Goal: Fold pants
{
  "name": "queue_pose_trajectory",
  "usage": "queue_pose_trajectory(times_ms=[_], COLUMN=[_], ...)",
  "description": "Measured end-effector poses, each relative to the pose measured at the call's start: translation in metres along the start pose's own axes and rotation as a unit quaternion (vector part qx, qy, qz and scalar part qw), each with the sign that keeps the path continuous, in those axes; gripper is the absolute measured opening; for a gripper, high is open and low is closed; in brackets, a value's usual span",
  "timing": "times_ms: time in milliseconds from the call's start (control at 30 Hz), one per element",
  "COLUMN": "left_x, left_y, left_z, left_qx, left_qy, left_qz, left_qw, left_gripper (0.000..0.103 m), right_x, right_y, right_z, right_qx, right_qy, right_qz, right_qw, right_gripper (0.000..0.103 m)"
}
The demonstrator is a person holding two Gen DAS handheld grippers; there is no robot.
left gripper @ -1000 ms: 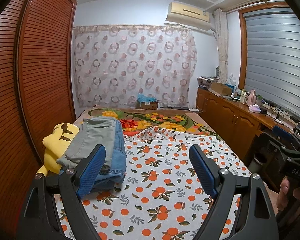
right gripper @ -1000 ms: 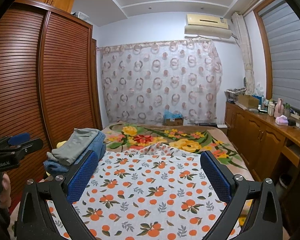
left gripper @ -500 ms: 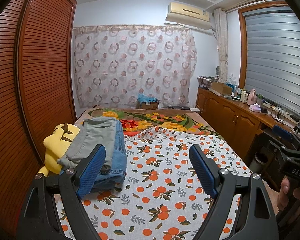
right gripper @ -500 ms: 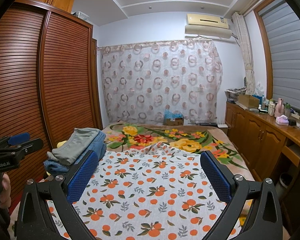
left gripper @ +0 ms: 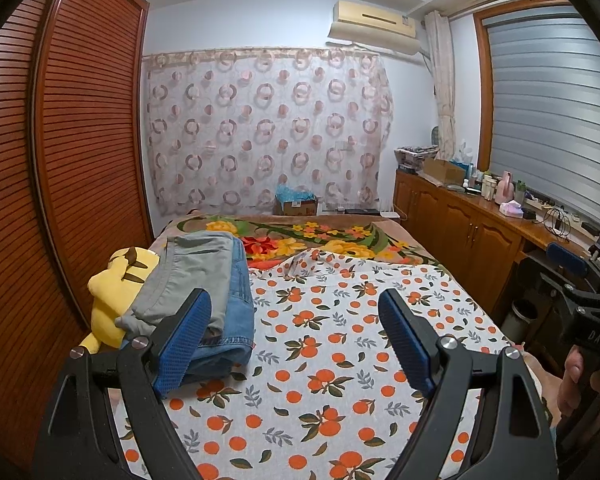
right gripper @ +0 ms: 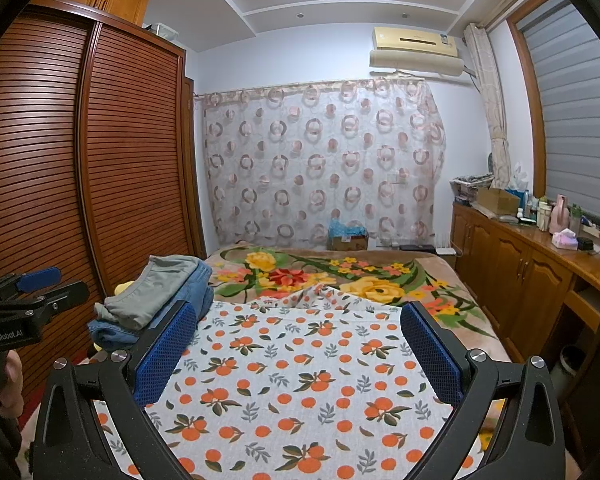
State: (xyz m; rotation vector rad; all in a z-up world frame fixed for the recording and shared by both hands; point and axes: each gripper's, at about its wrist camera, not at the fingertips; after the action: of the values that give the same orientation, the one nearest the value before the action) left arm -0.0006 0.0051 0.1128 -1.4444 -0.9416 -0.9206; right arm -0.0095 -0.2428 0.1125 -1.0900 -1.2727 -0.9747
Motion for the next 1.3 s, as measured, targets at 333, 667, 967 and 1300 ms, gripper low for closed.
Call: queue_pose_trajectory(times_ms=[333,667,967,1300], left_x=[0.0008,0.0012,0.0017,0.0020], left_y=[-0.0002,-0.0005,-0.0008,-0.0010], left_z=[-0.0017,-0.0031,-0.0040,-0.0050], left_qx=[0.000,0.000,0.000,0.000], left_qy=[0.001,0.002,0.002,0.003], left_qz=[0.000,0.001,0.001,0.001], left_qw=[1.0000,1.0000,1.0000,1.0000], left_gripper=[0.086,0.086,0.086,0.086], right_x=[-0.0002,-0.0020,-0.0021,-0.0026], right_y=[0.0008,0.0020,0.0023,0.0022], right_z=[0.0000,-0.0003,-0.0001,0.0003], right_qx=[0.002,0.002,0.002,0.003], right_qy=[0.000,-0.001,0.000,0.000], right_qz=[0.000,0.000,0.001,0.000], right_qw=[1.000,1.000,1.000,1.000], right_gripper=[0.102,0.102,0.102,0.102])
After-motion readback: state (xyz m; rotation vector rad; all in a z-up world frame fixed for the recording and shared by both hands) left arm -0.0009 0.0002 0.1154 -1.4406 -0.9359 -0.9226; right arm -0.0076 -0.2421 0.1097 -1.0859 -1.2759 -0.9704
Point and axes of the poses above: each gripper's, at about its wrist camera, not at the fingertips, and y roughly the way its jaws point, z to its left, x to its top, and after that the axes turned 1 degree about -y, right-handed
